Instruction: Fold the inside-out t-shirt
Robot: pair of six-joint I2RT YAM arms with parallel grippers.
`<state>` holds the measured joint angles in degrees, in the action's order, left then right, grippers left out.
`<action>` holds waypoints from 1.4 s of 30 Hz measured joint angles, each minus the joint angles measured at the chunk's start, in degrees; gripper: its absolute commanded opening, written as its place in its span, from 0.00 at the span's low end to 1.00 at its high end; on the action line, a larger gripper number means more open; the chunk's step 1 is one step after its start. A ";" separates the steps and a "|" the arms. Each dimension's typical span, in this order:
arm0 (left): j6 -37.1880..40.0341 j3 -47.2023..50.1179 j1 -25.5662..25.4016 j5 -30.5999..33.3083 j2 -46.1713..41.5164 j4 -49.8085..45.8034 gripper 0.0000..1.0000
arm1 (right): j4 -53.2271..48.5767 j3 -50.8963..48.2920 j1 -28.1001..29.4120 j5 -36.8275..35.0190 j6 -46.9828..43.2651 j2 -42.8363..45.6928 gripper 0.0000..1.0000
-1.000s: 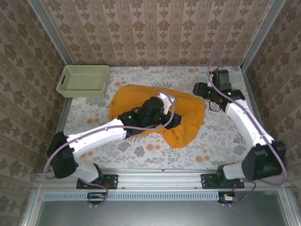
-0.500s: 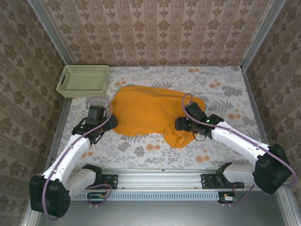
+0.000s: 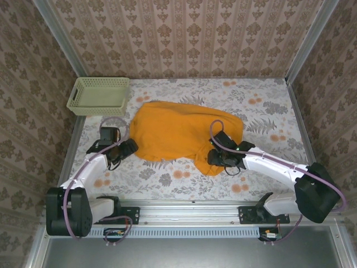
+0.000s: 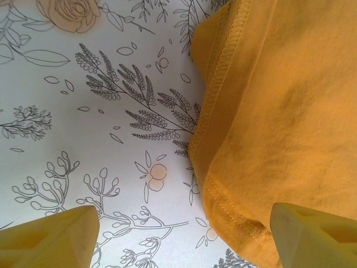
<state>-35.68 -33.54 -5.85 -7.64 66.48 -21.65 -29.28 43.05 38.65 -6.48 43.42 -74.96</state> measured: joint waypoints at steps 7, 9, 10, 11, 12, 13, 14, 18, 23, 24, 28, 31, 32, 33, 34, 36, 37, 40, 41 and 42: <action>0.00 0.15 0.70 -0.42 2.80 2.19 0.80 | -4.68 -0.52 0.24 -3.13 1.68 4.94 0.00; 0.00 0.15 0.70 -0.55 3.65 2.86 0.76 | -8.48 -0.50 0.11 -7.04 2.25 11.15 0.00; -0.02 0.15 0.70 -0.61 4.04 3.13 0.72 | -10.01 -0.50 -0.24 -8.59 2.51 14.16 0.00; -0.15 0.15 0.70 -0.96 4.63 3.50 0.70 | -11.76 -0.52 -0.94 -10.25 2.91 18.05 0.00; -0.31 0.15 0.68 -1.40 5.20 3.96 0.68 | -13.29 -0.52 -2.03 -11.67 3.21 21.97 0.00; -0.52 0.13 0.42 -1.66 5.75 4.42 0.67 | -14.23 -0.59 -3.13 -12.52 3.34 24.96 0.00; -0.63 0.13 -0.09 -1.68 6.29 4.83 0.65 | -14.99 -0.79 -4.39 -13.22 3.48 28.20 0.00; -0.83 -0.17 -5.57 -1.40 8.13 5.40 0.58 | -16.83 -1.99 -7.37 -14.14 3.54 34.23 0.00; -1.84 -1.22 -9.94 0.90 10.71 4.83 0.40 | -17.68 -2.23 -8.22 -14.14 3.45 33.40 0.00; -2.01 -1.22 -9.92 1.53 10.95 4.57 0.38 | -17.70 -2.23 -8.50 -14.14 3.30 33.27 0.00; -2.38 -1.22 -9.88 3.13 11.06 4.37 0.28 | -17.94 -1.68 -10.69 -14.19 2.67 33.27 0.00; -2.47 -1.22 -9.88 3.43 11.63 4.70 0.25 | -18.38 -0.44 -12.63 -14.19 1.70 33.27 0.00; -2.47 -1.22 -9.81 3.45 12.09 4.96 0.24 | -18.53 0.11 -13.20 -14.16 1.44 33.27 0.00; -2.47 -1.22 -9.77 3.45 12.74 5.40 0.23 | -18.58 0.63 -13.68 -14.14 1.18 33.29 0.00; -2.45 -1.27 -9.62 3.52 13.40 5.70 0.22 | -18.60 1.03 -13.99 -14.16 0.98 33.29 0.00; -2.47 -1.77 -9.01 3.08 14.12 5.62 0.19 | -18.60 1.77 -14.58 -14.12 0.26 33.27 0.00; -2.47 -1.99 -8.92 3.02 14.47 5.42 0.16 | -18.60 2.03 -14.82 -14.12 0.04 33.29 0.00; -2.16 -3.06 -8.39 3.15 15.37 4.09 0.05 | -18.86 2.71 -15.65 -14.10 -0.59 33.27 0.00; -2.03 -3.37 -8.26 2.97 15.58 4.15 0.02 | -18.97 3.02 -16.02 -14.10 -1.07 33.27 0.00; -1.77 -3.96 -8.24 2.91 16.13 4.24 0.00 | -19.02 3.30 -16.46 -14.10 -1.38 33.29 0.00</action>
<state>-37.45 -37.50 -14.09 -4.73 82.61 -17.41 -48.29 46.35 22.20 -20.58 42.04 -41.67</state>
